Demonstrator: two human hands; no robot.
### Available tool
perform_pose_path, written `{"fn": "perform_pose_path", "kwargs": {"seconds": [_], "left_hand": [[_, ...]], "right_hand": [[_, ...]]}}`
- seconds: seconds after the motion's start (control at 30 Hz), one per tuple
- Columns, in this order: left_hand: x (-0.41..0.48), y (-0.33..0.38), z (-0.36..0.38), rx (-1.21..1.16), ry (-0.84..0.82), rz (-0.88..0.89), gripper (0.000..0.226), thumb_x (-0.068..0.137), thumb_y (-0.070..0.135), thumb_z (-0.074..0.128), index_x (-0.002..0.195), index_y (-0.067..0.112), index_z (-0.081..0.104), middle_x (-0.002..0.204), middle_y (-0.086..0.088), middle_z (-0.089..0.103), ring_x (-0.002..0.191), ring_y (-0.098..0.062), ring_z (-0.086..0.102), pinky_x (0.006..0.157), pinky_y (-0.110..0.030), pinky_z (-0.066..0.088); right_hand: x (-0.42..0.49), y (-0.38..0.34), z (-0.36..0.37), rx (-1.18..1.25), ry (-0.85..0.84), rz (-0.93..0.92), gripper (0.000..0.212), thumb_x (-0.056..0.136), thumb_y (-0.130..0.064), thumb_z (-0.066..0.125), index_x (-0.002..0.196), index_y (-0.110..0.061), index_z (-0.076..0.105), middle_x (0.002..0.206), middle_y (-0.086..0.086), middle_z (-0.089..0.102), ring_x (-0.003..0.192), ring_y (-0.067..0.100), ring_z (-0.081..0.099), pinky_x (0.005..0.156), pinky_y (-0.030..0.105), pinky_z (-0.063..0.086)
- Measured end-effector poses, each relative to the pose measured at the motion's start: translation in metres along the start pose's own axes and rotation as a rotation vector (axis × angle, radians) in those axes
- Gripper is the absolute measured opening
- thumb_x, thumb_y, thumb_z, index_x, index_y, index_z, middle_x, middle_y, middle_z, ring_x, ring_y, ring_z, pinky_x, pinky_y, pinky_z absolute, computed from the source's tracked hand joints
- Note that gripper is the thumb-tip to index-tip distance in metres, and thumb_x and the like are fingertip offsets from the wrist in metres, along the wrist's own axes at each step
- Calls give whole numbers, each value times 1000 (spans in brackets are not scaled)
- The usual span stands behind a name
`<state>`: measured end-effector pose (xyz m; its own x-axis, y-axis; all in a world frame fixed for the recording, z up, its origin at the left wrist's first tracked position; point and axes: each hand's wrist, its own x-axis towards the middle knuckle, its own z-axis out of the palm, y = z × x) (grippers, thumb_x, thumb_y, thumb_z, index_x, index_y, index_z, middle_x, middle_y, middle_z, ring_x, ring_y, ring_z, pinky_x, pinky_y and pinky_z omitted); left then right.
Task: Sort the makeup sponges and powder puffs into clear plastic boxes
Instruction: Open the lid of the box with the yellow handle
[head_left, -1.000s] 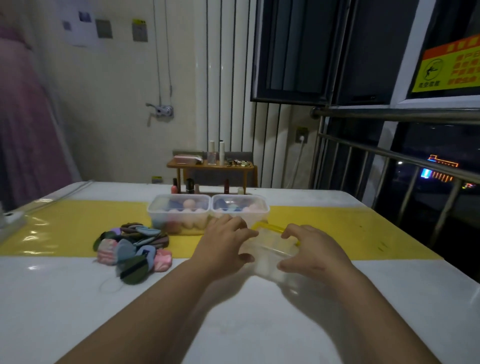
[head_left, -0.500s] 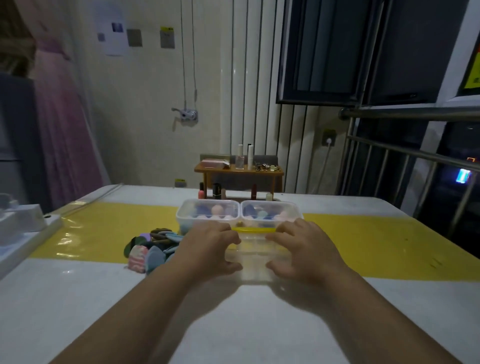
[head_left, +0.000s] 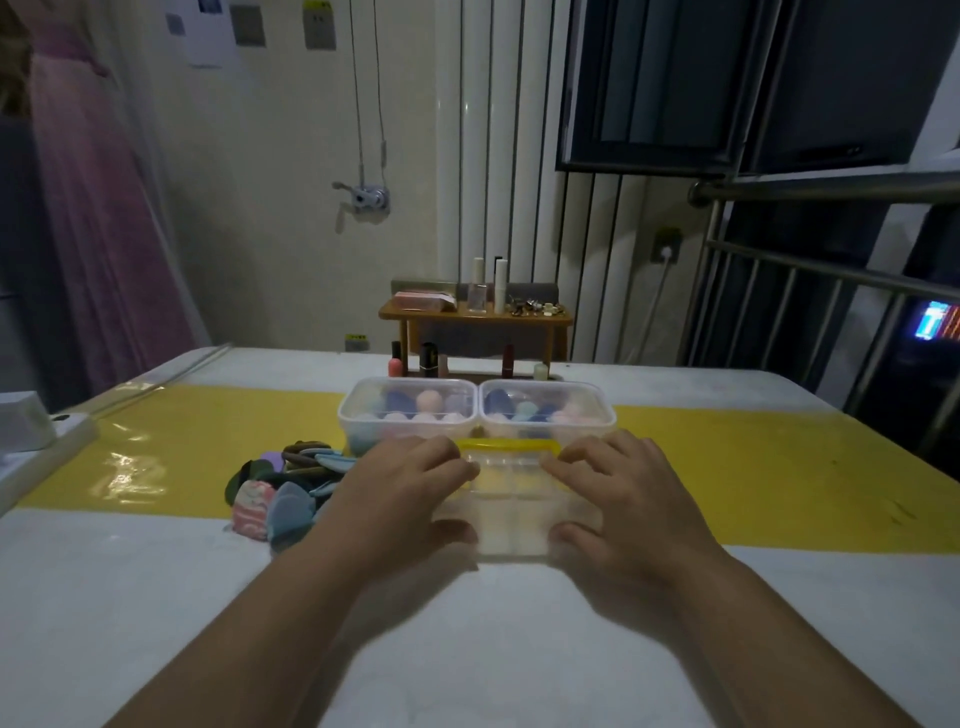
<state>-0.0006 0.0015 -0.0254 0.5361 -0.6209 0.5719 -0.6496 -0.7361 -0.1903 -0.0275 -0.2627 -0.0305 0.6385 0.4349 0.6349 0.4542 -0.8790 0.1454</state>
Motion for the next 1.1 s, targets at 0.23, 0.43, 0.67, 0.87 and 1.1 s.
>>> {"fn": "perform_pose_path", "kwargs": {"seconds": [0.23,0.43,0.67,0.87,1.1], "left_hand": [[-3,-2,10,35,45,-25,56,64,49,85,111,22,71,98,4,70,79,-20,67,62,-32,56],[-2,1,12,57,140,-29,56,84,57,48,113,16,72,97,1,72,78,-20,68,63,-32,56],[0,2,16,96,212,-18,67,97,59,27,107,11,72,95,-6,74,82,-26,71,74,-38,57],[-1,0,20,87,302,-16,66,99,56,29,107,8,73,97,-11,75,84,-29,72,74,-40,56],[-2,-2,19,8,336,-62,62,99,57,34,117,10,70,102,-10,75,91,-30,71,80,-44,55]], "right_hand": [[-3,-3,9,-57,72,-23,54,71,-54,61,113,-22,71,103,-5,69,92,24,57,74,34,32],[-5,-3,12,-29,207,-50,45,78,-46,62,110,-16,73,105,-4,73,83,25,58,71,35,40],[-4,-4,16,-46,259,-21,39,84,-43,59,106,-14,73,103,0,74,78,28,60,71,36,39],[-3,-4,17,-60,296,-22,40,94,-46,54,106,-13,74,101,1,74,80,29,61,71,38,42],[1,-6,13,-59,374,-40,37,93,-42,61,111,-12,74,107,2,74,86,26,65,73,37,44]]}}
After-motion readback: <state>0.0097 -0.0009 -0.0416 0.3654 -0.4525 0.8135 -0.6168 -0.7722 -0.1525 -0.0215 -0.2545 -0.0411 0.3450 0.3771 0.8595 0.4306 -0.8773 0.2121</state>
